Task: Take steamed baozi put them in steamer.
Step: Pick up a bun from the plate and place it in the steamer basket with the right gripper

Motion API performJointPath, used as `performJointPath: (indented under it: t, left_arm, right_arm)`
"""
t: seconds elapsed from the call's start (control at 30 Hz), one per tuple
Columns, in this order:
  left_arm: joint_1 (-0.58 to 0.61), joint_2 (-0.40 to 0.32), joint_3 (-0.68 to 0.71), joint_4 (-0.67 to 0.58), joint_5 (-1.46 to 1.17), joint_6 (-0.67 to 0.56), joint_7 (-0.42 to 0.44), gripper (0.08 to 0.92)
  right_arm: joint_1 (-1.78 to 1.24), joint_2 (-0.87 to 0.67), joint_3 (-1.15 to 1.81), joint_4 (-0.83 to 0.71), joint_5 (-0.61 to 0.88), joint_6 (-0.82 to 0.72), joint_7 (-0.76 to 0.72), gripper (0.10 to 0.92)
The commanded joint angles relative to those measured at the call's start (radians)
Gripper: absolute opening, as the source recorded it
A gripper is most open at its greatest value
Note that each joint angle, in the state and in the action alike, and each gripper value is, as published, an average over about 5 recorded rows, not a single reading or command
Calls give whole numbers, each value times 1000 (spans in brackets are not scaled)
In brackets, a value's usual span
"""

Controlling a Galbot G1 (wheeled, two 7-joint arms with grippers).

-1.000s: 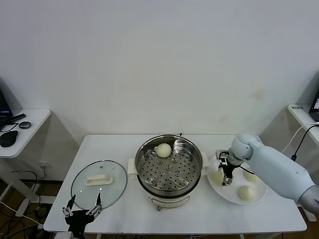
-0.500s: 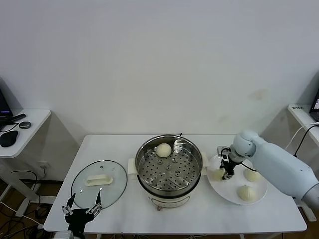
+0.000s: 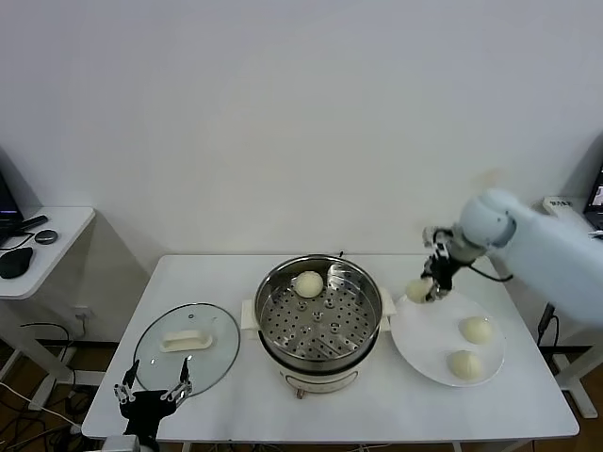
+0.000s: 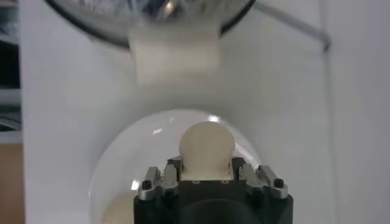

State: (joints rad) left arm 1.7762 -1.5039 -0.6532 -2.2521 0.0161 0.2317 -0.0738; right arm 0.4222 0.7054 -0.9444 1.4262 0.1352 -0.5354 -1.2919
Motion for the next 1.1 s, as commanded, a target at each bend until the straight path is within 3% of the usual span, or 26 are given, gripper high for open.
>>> performJointPath:
  t: [0.03,0.23,0.57,1.1]
  left_arm:
    - [0,6,4,-24,21,4,-4,823]
    - [-2,9,6,-32,12,8,-6,823]
    - [5,-9,16,-38,-1,9,-16,823]
    - [-5,-19,18,-29,-25,12,-12,823]
  right_arm:
    - [344,57,-209,102,266,-103,-21,501]
    - [368,234,-230,90,371,-179,2,501]
    - [249,541,-245,-85,343,-191,57,501]
    - [-18,676,-260,-193,173,-192,141,501]
